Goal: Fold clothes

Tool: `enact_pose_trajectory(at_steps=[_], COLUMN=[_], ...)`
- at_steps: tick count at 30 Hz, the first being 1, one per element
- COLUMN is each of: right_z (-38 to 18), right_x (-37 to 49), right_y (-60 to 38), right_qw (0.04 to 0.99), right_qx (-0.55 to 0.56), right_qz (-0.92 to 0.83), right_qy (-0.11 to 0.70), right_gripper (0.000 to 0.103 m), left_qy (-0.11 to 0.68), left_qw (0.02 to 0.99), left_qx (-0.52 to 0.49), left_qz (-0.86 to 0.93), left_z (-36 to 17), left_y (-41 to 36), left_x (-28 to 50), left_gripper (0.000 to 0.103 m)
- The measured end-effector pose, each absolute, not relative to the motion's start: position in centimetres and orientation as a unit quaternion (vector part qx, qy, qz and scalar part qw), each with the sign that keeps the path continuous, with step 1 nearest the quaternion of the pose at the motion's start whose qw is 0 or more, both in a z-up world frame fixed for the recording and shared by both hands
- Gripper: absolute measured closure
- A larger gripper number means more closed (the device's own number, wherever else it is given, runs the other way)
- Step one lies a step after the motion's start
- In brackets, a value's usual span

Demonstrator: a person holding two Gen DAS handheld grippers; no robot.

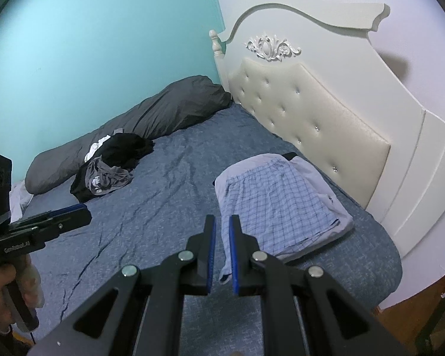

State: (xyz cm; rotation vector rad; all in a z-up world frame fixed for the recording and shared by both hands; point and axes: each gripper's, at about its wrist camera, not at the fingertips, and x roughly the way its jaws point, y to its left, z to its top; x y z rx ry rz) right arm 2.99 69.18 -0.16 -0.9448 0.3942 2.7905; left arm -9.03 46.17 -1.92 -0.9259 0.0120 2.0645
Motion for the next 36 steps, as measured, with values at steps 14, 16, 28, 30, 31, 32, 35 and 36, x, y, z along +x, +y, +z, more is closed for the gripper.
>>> enact_pose_trajectory(at_steps=[14,16,28,30,31,32,35,36], right_z=[0.2,0.3,0.7,0.8,0.8,0.8,0.9,0.8], right_x=[6.0,6.4,9.2,9.7,9.9,10.1,10.5,10.7], right_y=[67.4,67.1,64.9,64.5,64.4,64.3,63.9,63.7], right_qw=[0.092,0.094,0.108,0.106,0.107,0.107,0.108,0.108], right_qx=[-0.308,-0.309,-0.301,-0.298,-0.297,-0.296,-0.296,-0.296], right_qz=[0.937,0.936,0.939,0.94,0.94,0.94,0.94,0.94], right_qy=[0.138,0.14,0.129,0.131,0.131,0.131,0.129,0.128], right_gripper=[0.094,0.093,0.076,0.076,0.075,0.074,0.061,0.056], left_qy=[0.007,0.008,0.008,0.009,0.009,0.008,0.008,0.008], left_qw=[0.422,0.422,0.436,0.436,0.436,0.436,0.435,0.434], left_qx=[-0.359,-0.356,-0.347,-0.344,-0.344,-0.344,-0.344,-0.344], left_qz=[0.832,0.834,0.83,0.831,0.831,0.831,0.832,0.833], left_z=[-1.1,-0.9,0.1,0.1,0.1,0.1,0.0,0.0], left_y=[43.6,43.4,41.9,41.7,41.6,41.5,41.3,41.2], left_x=[-7.0,-6.6,-3.8,-3.5,-3.3,-3.2,-2.9,-2.8], left_gripper=[0.047,0.045,0.03,0.024,0.022,0.021,0.018,0.018])
